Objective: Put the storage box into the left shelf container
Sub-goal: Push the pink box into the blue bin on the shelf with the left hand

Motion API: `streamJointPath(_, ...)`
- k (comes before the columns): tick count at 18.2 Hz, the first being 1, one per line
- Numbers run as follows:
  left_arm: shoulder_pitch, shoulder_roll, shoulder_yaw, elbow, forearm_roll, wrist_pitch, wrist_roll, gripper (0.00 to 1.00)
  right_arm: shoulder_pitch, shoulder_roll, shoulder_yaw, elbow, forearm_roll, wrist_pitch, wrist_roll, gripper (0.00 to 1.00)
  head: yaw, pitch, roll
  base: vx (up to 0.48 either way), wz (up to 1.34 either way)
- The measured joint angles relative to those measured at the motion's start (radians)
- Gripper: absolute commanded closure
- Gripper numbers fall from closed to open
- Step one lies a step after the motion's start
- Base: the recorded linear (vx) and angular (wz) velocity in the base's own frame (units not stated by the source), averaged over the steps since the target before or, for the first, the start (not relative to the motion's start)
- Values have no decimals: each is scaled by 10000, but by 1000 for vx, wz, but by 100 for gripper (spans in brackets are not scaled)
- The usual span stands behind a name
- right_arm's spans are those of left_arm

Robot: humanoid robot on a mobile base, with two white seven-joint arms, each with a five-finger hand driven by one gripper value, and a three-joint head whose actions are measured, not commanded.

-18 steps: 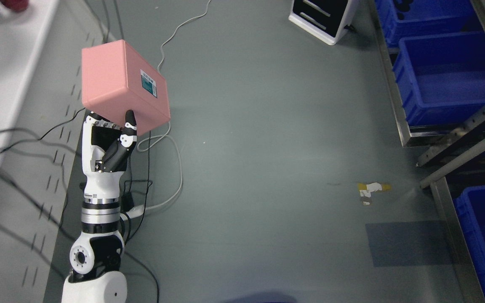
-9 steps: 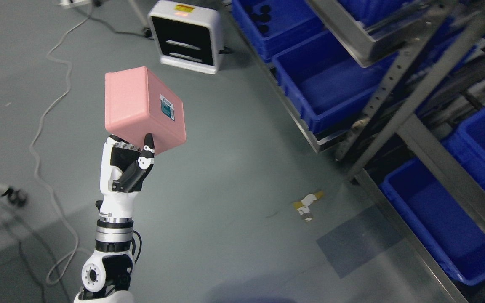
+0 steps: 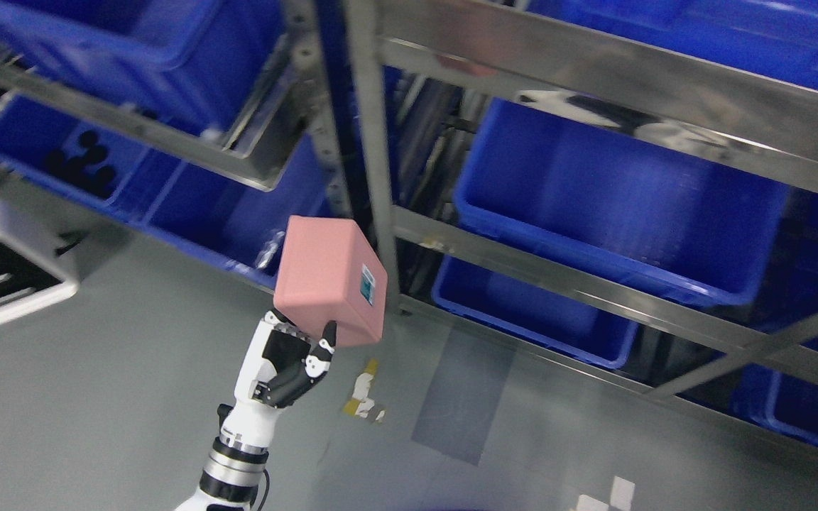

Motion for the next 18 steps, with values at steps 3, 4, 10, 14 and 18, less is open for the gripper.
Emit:
streamJointPath(3, 195, 104, -159, 11, -107, -767, -243, 94, 0, 0, 0, 0, 0, 6, 5, 0, 0, -3, 0, 219, -1017)
streamJointPath(4, 182, 144, -186, 13, -138, -1007, -279, 94, -1, 0, 0, 0, 0, 9, 8, 0, 0, -3, 0, 182, -644)
streamJointPath(10, -945, 503, 116, 247, -445, -239, -330, 93, -4, 0, 0, 0, 0, 26, 17, 0, 0, -5, 0, 152, -450)
streamJointPath(14, -2206, 691, 279, 917, -1482, 1121, -337, 92, -5, 0, 0, 0, 0, 12, 53, 0, 0, -5, 0, 112, -261)
streamJointPath(18, -3820, 800, 395, 1757, -2735, 2169, -335, 92, -6, 0, 0, 0, 0, 7, 71, 0, 0, -5, 0, 71, -163)
